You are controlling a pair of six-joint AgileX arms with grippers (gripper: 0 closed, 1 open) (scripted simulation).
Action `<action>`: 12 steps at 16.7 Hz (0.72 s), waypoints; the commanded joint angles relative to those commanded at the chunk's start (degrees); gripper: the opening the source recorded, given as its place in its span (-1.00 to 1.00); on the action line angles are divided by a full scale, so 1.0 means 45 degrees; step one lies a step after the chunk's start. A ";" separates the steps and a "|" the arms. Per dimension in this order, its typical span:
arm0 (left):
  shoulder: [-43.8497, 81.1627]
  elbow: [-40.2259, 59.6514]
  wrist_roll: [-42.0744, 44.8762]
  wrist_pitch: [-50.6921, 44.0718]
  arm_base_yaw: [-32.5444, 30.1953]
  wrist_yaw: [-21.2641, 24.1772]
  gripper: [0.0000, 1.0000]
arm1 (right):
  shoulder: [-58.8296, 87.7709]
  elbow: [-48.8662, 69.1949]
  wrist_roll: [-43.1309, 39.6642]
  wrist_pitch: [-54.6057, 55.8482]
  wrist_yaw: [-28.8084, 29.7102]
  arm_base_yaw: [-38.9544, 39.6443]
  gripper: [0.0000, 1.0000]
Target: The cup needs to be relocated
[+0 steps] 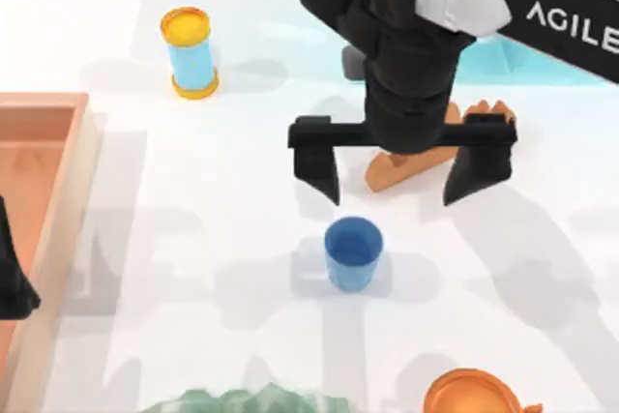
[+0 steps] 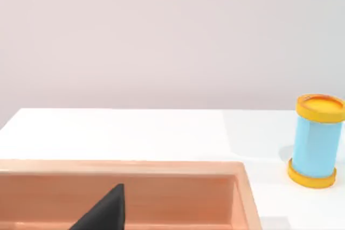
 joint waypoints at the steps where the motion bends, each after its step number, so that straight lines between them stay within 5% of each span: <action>1: 0.0000 0.0000 0.0000 0.0000 0.0000 0.0000 1.00 | 0.0000 0.0000 0.0000 0.0000 0.0000 0.0000 1.00; 7: 0.0000 0.0000 0.0000 0.0000 0.0000 0.0000 1.00 | 0.0060 -0.0522 -0.0034 0.0536 0.0000 -0.0038 1.00; 12: 0.0000 0.0000 0.0000 0.0000 0.0000 0.0000 1.00 | 0.0553 -0.2790 0.0008 0.3483 0.0005 0.0000 1.00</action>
